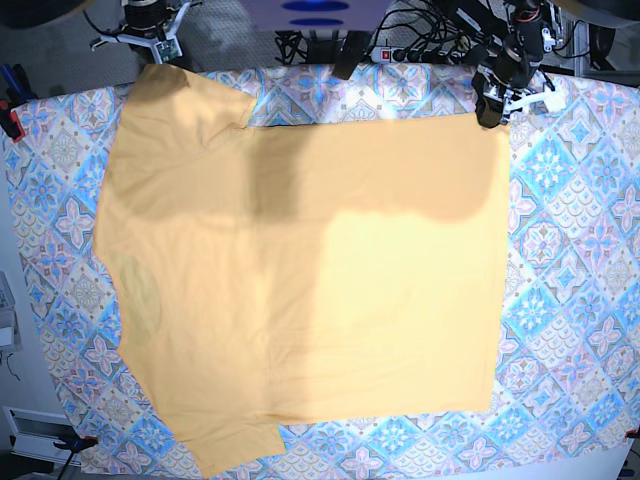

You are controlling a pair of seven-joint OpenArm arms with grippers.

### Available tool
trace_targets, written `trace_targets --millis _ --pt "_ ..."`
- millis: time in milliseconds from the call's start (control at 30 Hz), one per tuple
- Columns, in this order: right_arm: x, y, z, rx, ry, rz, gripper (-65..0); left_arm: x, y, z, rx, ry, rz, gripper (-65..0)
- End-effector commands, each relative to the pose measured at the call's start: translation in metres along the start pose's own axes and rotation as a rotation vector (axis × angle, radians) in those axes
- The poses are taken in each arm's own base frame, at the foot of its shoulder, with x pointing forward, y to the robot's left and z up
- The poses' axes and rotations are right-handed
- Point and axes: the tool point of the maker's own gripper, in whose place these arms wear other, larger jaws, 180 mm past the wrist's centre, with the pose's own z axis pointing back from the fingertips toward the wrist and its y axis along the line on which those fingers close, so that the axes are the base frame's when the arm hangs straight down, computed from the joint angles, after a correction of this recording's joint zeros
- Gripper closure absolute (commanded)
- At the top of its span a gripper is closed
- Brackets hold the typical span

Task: Fold the T-shirt properly
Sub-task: 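Hold the shoulder edge with both grippers and tug it taut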

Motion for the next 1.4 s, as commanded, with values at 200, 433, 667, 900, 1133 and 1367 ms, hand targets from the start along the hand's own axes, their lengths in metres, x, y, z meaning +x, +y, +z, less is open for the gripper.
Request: trace_targets --millis 200,433,667,900,1133,1367 --pt "0.002 -0.023 0.005 -0.122 -0.016 -0.009 -17.1 0.005 0.004 -0.001 0.034 -0.009 -0.01 0.0" --pt "0.0 -0.017 0.001 -0.15 -0.007 -0.015 -25.1 0.005 -0.001 -0.004 0.023 -0.012 -0.009 0.0" --pt "-0.012 0.003 -0.014 -0.11 0.027 0.006 -25.2 0.005 -0.001 -0.004 0.023 -0.011 -0.007 0.0" --pt "-0.009 0.0 -0.021 -0.12 0.021 0.003 -25.2 0.005 -0.001 -0.004 0.023 -0.011 -0.007 0.0" --pt "-0.008 -0.007 -0.021 -0.152 0.02 -0.003 -25.2 0.005 -0.001 -0.004 0.021 -0.013 -0.006 0.0" --pt "-0.004 -0.021 -0.022 -0.22 0.011 -0.017 -25.3 0.004 0.002 -0.005 0.028 -0.012 -0.002 0.0"
